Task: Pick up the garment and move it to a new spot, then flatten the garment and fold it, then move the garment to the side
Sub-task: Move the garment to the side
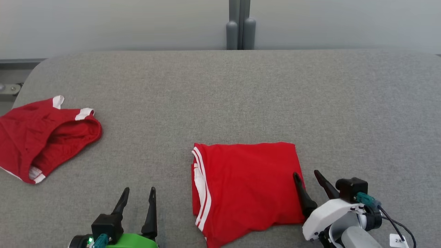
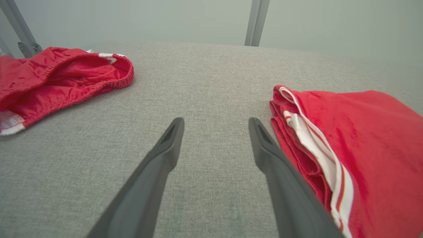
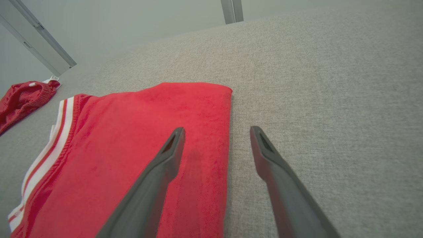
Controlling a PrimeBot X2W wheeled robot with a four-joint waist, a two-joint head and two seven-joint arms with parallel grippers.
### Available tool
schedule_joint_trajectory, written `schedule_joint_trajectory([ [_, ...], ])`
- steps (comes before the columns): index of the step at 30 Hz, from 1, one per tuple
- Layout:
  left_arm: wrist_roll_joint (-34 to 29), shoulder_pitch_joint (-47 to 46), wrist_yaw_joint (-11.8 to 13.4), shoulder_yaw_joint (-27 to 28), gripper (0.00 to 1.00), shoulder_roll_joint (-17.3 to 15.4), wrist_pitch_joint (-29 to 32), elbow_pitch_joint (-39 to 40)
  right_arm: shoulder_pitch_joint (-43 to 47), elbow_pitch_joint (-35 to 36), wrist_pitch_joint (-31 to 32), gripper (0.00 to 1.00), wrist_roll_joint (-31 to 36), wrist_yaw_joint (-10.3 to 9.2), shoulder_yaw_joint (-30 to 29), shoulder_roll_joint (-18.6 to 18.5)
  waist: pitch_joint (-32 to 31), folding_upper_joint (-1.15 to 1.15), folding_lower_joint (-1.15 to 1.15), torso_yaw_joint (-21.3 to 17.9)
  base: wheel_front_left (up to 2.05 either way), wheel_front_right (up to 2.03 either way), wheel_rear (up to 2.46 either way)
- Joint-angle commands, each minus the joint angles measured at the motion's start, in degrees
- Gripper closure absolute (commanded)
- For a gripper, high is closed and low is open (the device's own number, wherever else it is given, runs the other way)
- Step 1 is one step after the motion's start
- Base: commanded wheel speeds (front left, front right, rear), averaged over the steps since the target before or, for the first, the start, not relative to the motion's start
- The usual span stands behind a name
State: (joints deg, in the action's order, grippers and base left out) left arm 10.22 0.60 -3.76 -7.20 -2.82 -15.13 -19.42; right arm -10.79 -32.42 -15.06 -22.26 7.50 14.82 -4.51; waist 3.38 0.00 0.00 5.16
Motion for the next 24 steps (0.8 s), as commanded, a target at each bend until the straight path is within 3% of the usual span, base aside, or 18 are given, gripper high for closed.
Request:
schedule_joint_trajectory([
  [1,0.29,-1.47,0.14,-0.44,0.00,-0.19,0.00,0.03,-1.91,-2.19,0.04,0.00,-1.30,-0.03,0.81,-0.52,2.88,0.00,0.00,2.27,0.00,0.00,0.00],
  [9,0.68,-3.23,0.41,-1.50,0.00,-0.19,0.00,-0.24,-6.93,-11.29,3.22,0.00,-5.74,-0.02,4.78,-0.30,4.73,0.00,0.00,4.14,0.00,0.00,0.00],
  [10,0.60,-3.31,0.43,-1.54,0.00,-0.18,-0.01,-0.18,-7.11,-11.81,3.59,0.15,-6.71,-0.01,5.79,-0.18,4.83,0.00,0.00,4.28,0.00,0.00,0.00],
  [11,0.57,-3.37,0.42,-1.54,0.00,-0.18,-0.01,-0.15,-7.27,-12.23,3.66,0.40,-7.53,0.00,6.61,-0.30,4.93,0.00,0.00,4.38,0.00,0.00,0.00],
  [12,0.57,-3.46,0.42,-1.50,0.00,-0.18,0.00,-0.10,-7.43,-12.57,3.48,1.00,-8.14,0.00,7.23,-0.58,5.01,0.00,0.00,4.44,0.00,0.00,0.00],
  [24,-0.35,-5.19,-0.31,-2.06,0.00,-0.19,0.00,0.52,-12.80,-12.55,-0.14,1.00,-8.76,-0.12,5.62,-6.01,5.39,0.00,0.00,3.07,0.00,0.00,0.00],
])
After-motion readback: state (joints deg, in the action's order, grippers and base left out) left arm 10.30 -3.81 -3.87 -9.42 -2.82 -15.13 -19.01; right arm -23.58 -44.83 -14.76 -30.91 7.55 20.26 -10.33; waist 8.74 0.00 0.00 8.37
